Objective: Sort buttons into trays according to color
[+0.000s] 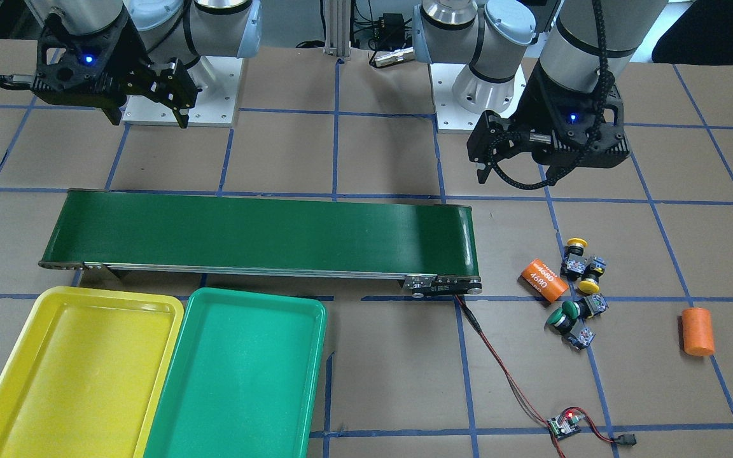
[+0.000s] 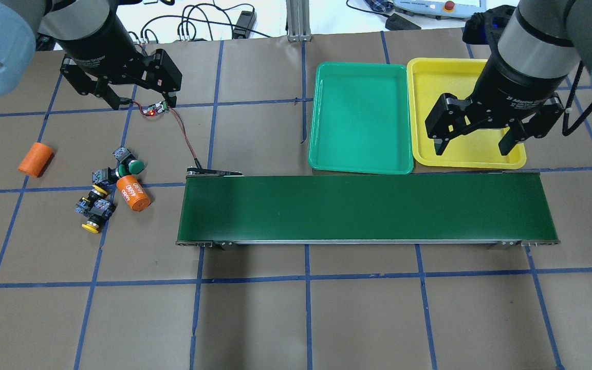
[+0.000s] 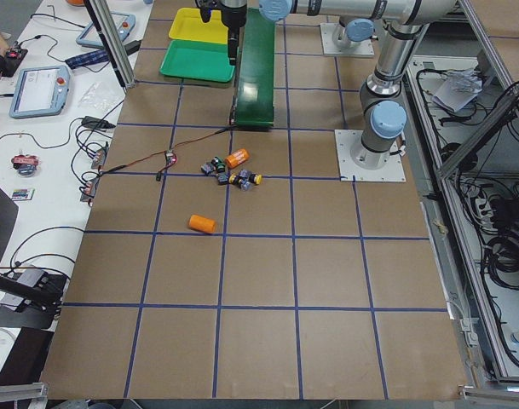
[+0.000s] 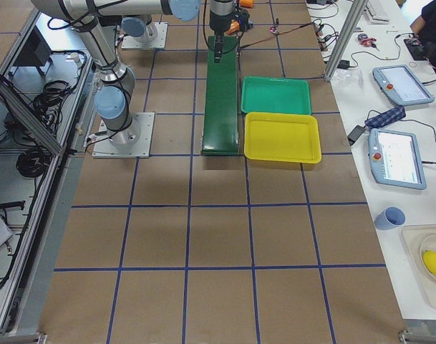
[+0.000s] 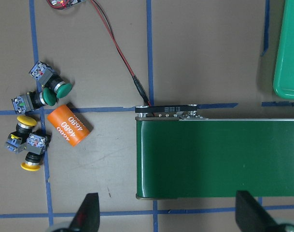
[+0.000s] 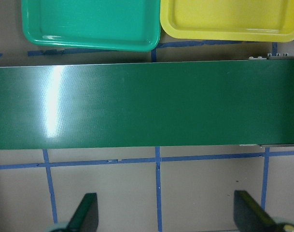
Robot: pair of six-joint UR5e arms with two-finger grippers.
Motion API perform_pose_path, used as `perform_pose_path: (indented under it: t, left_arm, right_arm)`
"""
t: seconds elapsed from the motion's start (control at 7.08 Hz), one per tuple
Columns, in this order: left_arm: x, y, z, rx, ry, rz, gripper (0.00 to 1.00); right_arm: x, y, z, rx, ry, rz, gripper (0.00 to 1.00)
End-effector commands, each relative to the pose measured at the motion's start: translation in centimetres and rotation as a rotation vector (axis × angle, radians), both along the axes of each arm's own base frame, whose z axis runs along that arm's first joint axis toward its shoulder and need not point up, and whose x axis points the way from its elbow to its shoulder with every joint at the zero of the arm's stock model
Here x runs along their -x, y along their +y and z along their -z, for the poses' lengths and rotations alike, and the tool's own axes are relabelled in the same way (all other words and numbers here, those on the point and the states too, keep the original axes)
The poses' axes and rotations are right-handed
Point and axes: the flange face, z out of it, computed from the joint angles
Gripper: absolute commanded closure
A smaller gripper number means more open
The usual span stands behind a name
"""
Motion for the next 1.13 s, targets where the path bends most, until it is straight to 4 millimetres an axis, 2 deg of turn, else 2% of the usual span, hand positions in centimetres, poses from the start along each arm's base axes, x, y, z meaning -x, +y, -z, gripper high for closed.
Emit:
perform_pose_path:
  t: [0.0,0.14,0.71,0.85,0.99]
  left_arm:
    - [0.2,0.5,0.0,0.031,-0.004,0.018,0.0]
    - [-0.1,0.4,1.0,0.019,0.002,0.012,0.0]
    - [-0.2,0.8,1.4,0.007,-0.002,0.017,0.0]
    - [-0.3,0.2,2.4,-0.012,-0.006,0.029,0.0]
    - [-1.2,0.7,1.8,-0.015,-0.006,0.012,0.0]
  right_arm:
    - [0.0,-0.1,0.0,0.003,-0.002,-0.001,0.0]
    - [0.0,0.0,0.0,0.002,0.0,-0.001,0.0]
    - [0.0,0.1,0.2,-0.009,0.0,-0.002,0.0]
    - [0.0,0.1,0.1,-0.007,-0.002,-0.002,0.0]
    - [0.0,0.0,0.1,-0.004,0.0,-0.002,0.0]
